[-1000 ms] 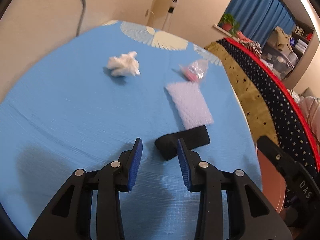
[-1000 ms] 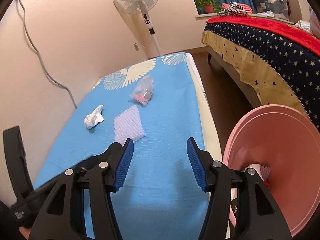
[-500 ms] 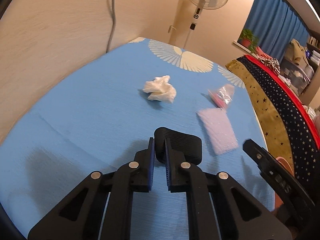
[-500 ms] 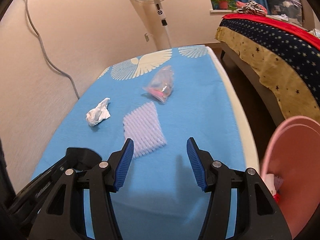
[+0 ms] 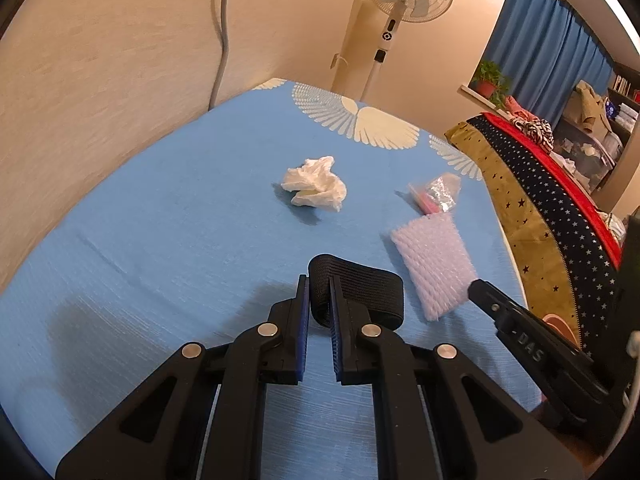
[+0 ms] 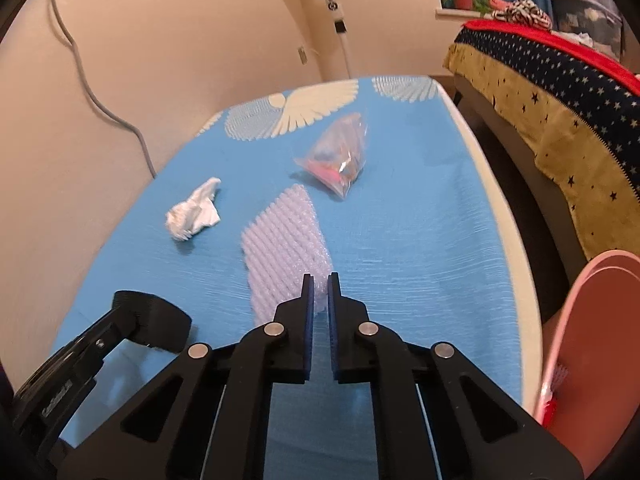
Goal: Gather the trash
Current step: 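Carry the black strap and lavender foam net over the pink bin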
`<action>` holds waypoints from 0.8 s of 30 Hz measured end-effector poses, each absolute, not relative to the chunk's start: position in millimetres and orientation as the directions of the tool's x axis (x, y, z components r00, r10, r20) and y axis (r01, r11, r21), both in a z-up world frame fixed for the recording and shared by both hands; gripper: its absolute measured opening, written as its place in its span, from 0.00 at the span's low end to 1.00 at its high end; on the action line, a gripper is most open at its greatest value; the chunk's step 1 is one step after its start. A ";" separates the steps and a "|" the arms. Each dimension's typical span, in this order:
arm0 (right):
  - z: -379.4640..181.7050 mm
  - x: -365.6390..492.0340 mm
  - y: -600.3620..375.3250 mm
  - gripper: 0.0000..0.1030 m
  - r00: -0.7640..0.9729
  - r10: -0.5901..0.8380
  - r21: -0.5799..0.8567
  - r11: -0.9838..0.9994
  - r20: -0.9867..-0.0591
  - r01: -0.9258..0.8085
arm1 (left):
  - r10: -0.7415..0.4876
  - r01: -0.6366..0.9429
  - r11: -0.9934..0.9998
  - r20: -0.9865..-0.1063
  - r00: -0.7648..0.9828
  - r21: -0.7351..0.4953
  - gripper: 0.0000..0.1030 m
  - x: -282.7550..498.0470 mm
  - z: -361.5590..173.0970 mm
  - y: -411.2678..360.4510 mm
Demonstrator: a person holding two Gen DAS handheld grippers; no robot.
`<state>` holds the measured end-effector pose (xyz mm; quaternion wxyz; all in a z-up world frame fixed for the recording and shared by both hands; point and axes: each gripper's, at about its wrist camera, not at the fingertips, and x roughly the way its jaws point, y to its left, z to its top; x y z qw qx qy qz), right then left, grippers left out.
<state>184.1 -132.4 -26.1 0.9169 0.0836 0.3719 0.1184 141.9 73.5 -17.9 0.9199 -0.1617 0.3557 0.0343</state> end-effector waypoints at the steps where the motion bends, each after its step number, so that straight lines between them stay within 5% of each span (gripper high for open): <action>1: -22.2 179.2 -134.3 0.06 0.704 0.275 0.237 0.959 -0.655 -0.155 | -0.055 -0.175 0.945 -0.662 0.747 -0.275 0.09 140.3 -16.3 73.4; 24: 56.8 76.0 -192.5 0.06 0.821 0.187 0.205 0.975 -0.540 -0.087 | -0.116 -0.048 0.966 -0.595 0.795 -0.252 0.09 92.4 28.2 42.3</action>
